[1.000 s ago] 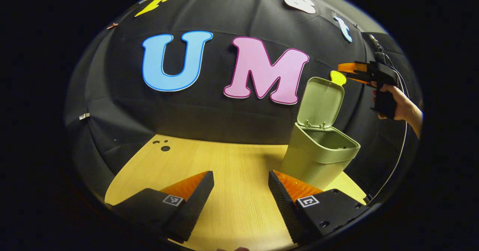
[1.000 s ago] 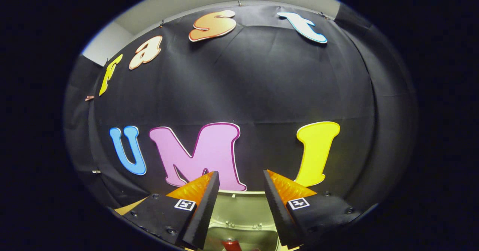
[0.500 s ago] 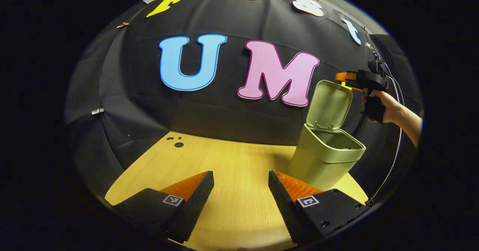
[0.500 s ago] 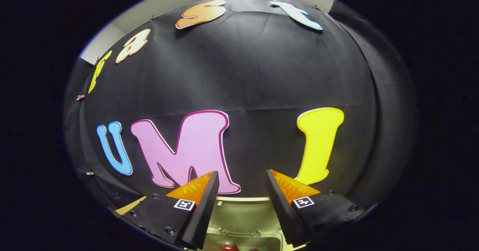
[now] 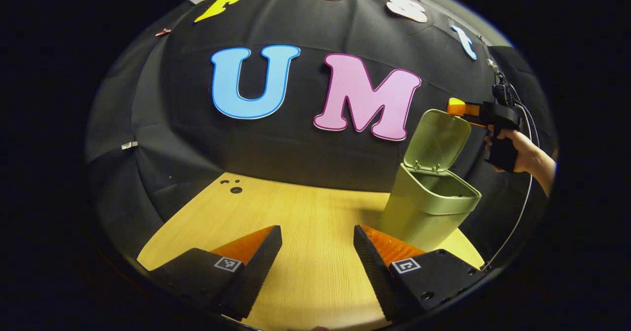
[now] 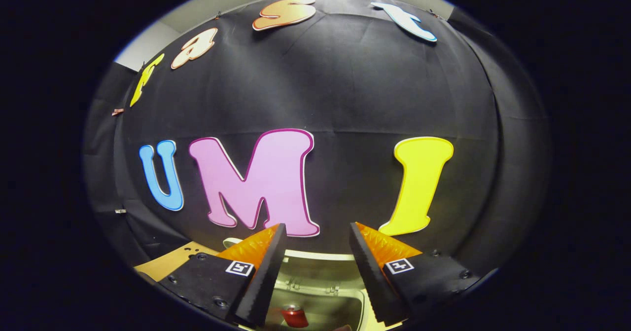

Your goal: Press the lid of the desktop garbage bin to open it, pick up the crumpled paper on the desktop and throw it into the bin, then pick up the pop can on the desktop and drop it into the bin, and finally close the garbage bin lid.

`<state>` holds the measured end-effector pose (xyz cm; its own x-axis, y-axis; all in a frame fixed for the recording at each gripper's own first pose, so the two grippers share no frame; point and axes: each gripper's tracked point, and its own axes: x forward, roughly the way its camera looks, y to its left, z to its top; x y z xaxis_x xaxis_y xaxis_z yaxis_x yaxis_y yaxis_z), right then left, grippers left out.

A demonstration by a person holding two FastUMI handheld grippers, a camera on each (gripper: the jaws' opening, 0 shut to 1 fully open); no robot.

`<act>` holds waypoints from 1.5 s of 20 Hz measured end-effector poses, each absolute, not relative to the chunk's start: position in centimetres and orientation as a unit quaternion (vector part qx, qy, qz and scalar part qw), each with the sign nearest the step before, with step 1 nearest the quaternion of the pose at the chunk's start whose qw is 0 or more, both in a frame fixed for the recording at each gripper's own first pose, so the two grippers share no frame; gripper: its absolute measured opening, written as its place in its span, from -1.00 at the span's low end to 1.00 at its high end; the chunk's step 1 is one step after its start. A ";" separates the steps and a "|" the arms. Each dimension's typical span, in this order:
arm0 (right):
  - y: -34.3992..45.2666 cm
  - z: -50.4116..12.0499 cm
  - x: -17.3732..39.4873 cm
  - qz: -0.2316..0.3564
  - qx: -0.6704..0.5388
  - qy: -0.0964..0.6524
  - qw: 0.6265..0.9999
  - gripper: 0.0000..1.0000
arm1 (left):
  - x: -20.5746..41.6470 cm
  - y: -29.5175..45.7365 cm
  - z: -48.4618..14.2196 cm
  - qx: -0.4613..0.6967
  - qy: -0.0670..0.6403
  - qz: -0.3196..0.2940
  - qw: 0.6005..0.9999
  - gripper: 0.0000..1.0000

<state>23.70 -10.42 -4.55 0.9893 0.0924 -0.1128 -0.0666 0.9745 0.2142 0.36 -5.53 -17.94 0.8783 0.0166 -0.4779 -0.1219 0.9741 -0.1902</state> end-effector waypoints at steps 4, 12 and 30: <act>-9.7 -6.1 20.1 0.055 0.105 0.083 0.989 0.63 | 0.0 -6.4 -17.8 -0.108 0.245 0.023 0.963 0.89; -7.9 -11.3 14.4 0.071 0.114 0.142 0.981 0.64 | -0.9 -7.0 -17.6 -0.103 0.250 0.012 0.963 0.89; -3.9 -18.8 11.3 0.088 0.096 0.164 0.978 0.89 | -3.0 -6.1 -16.6 -0.101 0.248 0.027 0.963 0.89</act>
<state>11.34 -3.90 -18.85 0.9309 0.2028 -0.3039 -0.1400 0.9663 0.2160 -2.99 -6.08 -16.61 0.8751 0.0020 -0.4839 -0.1028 0.9780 -0.1818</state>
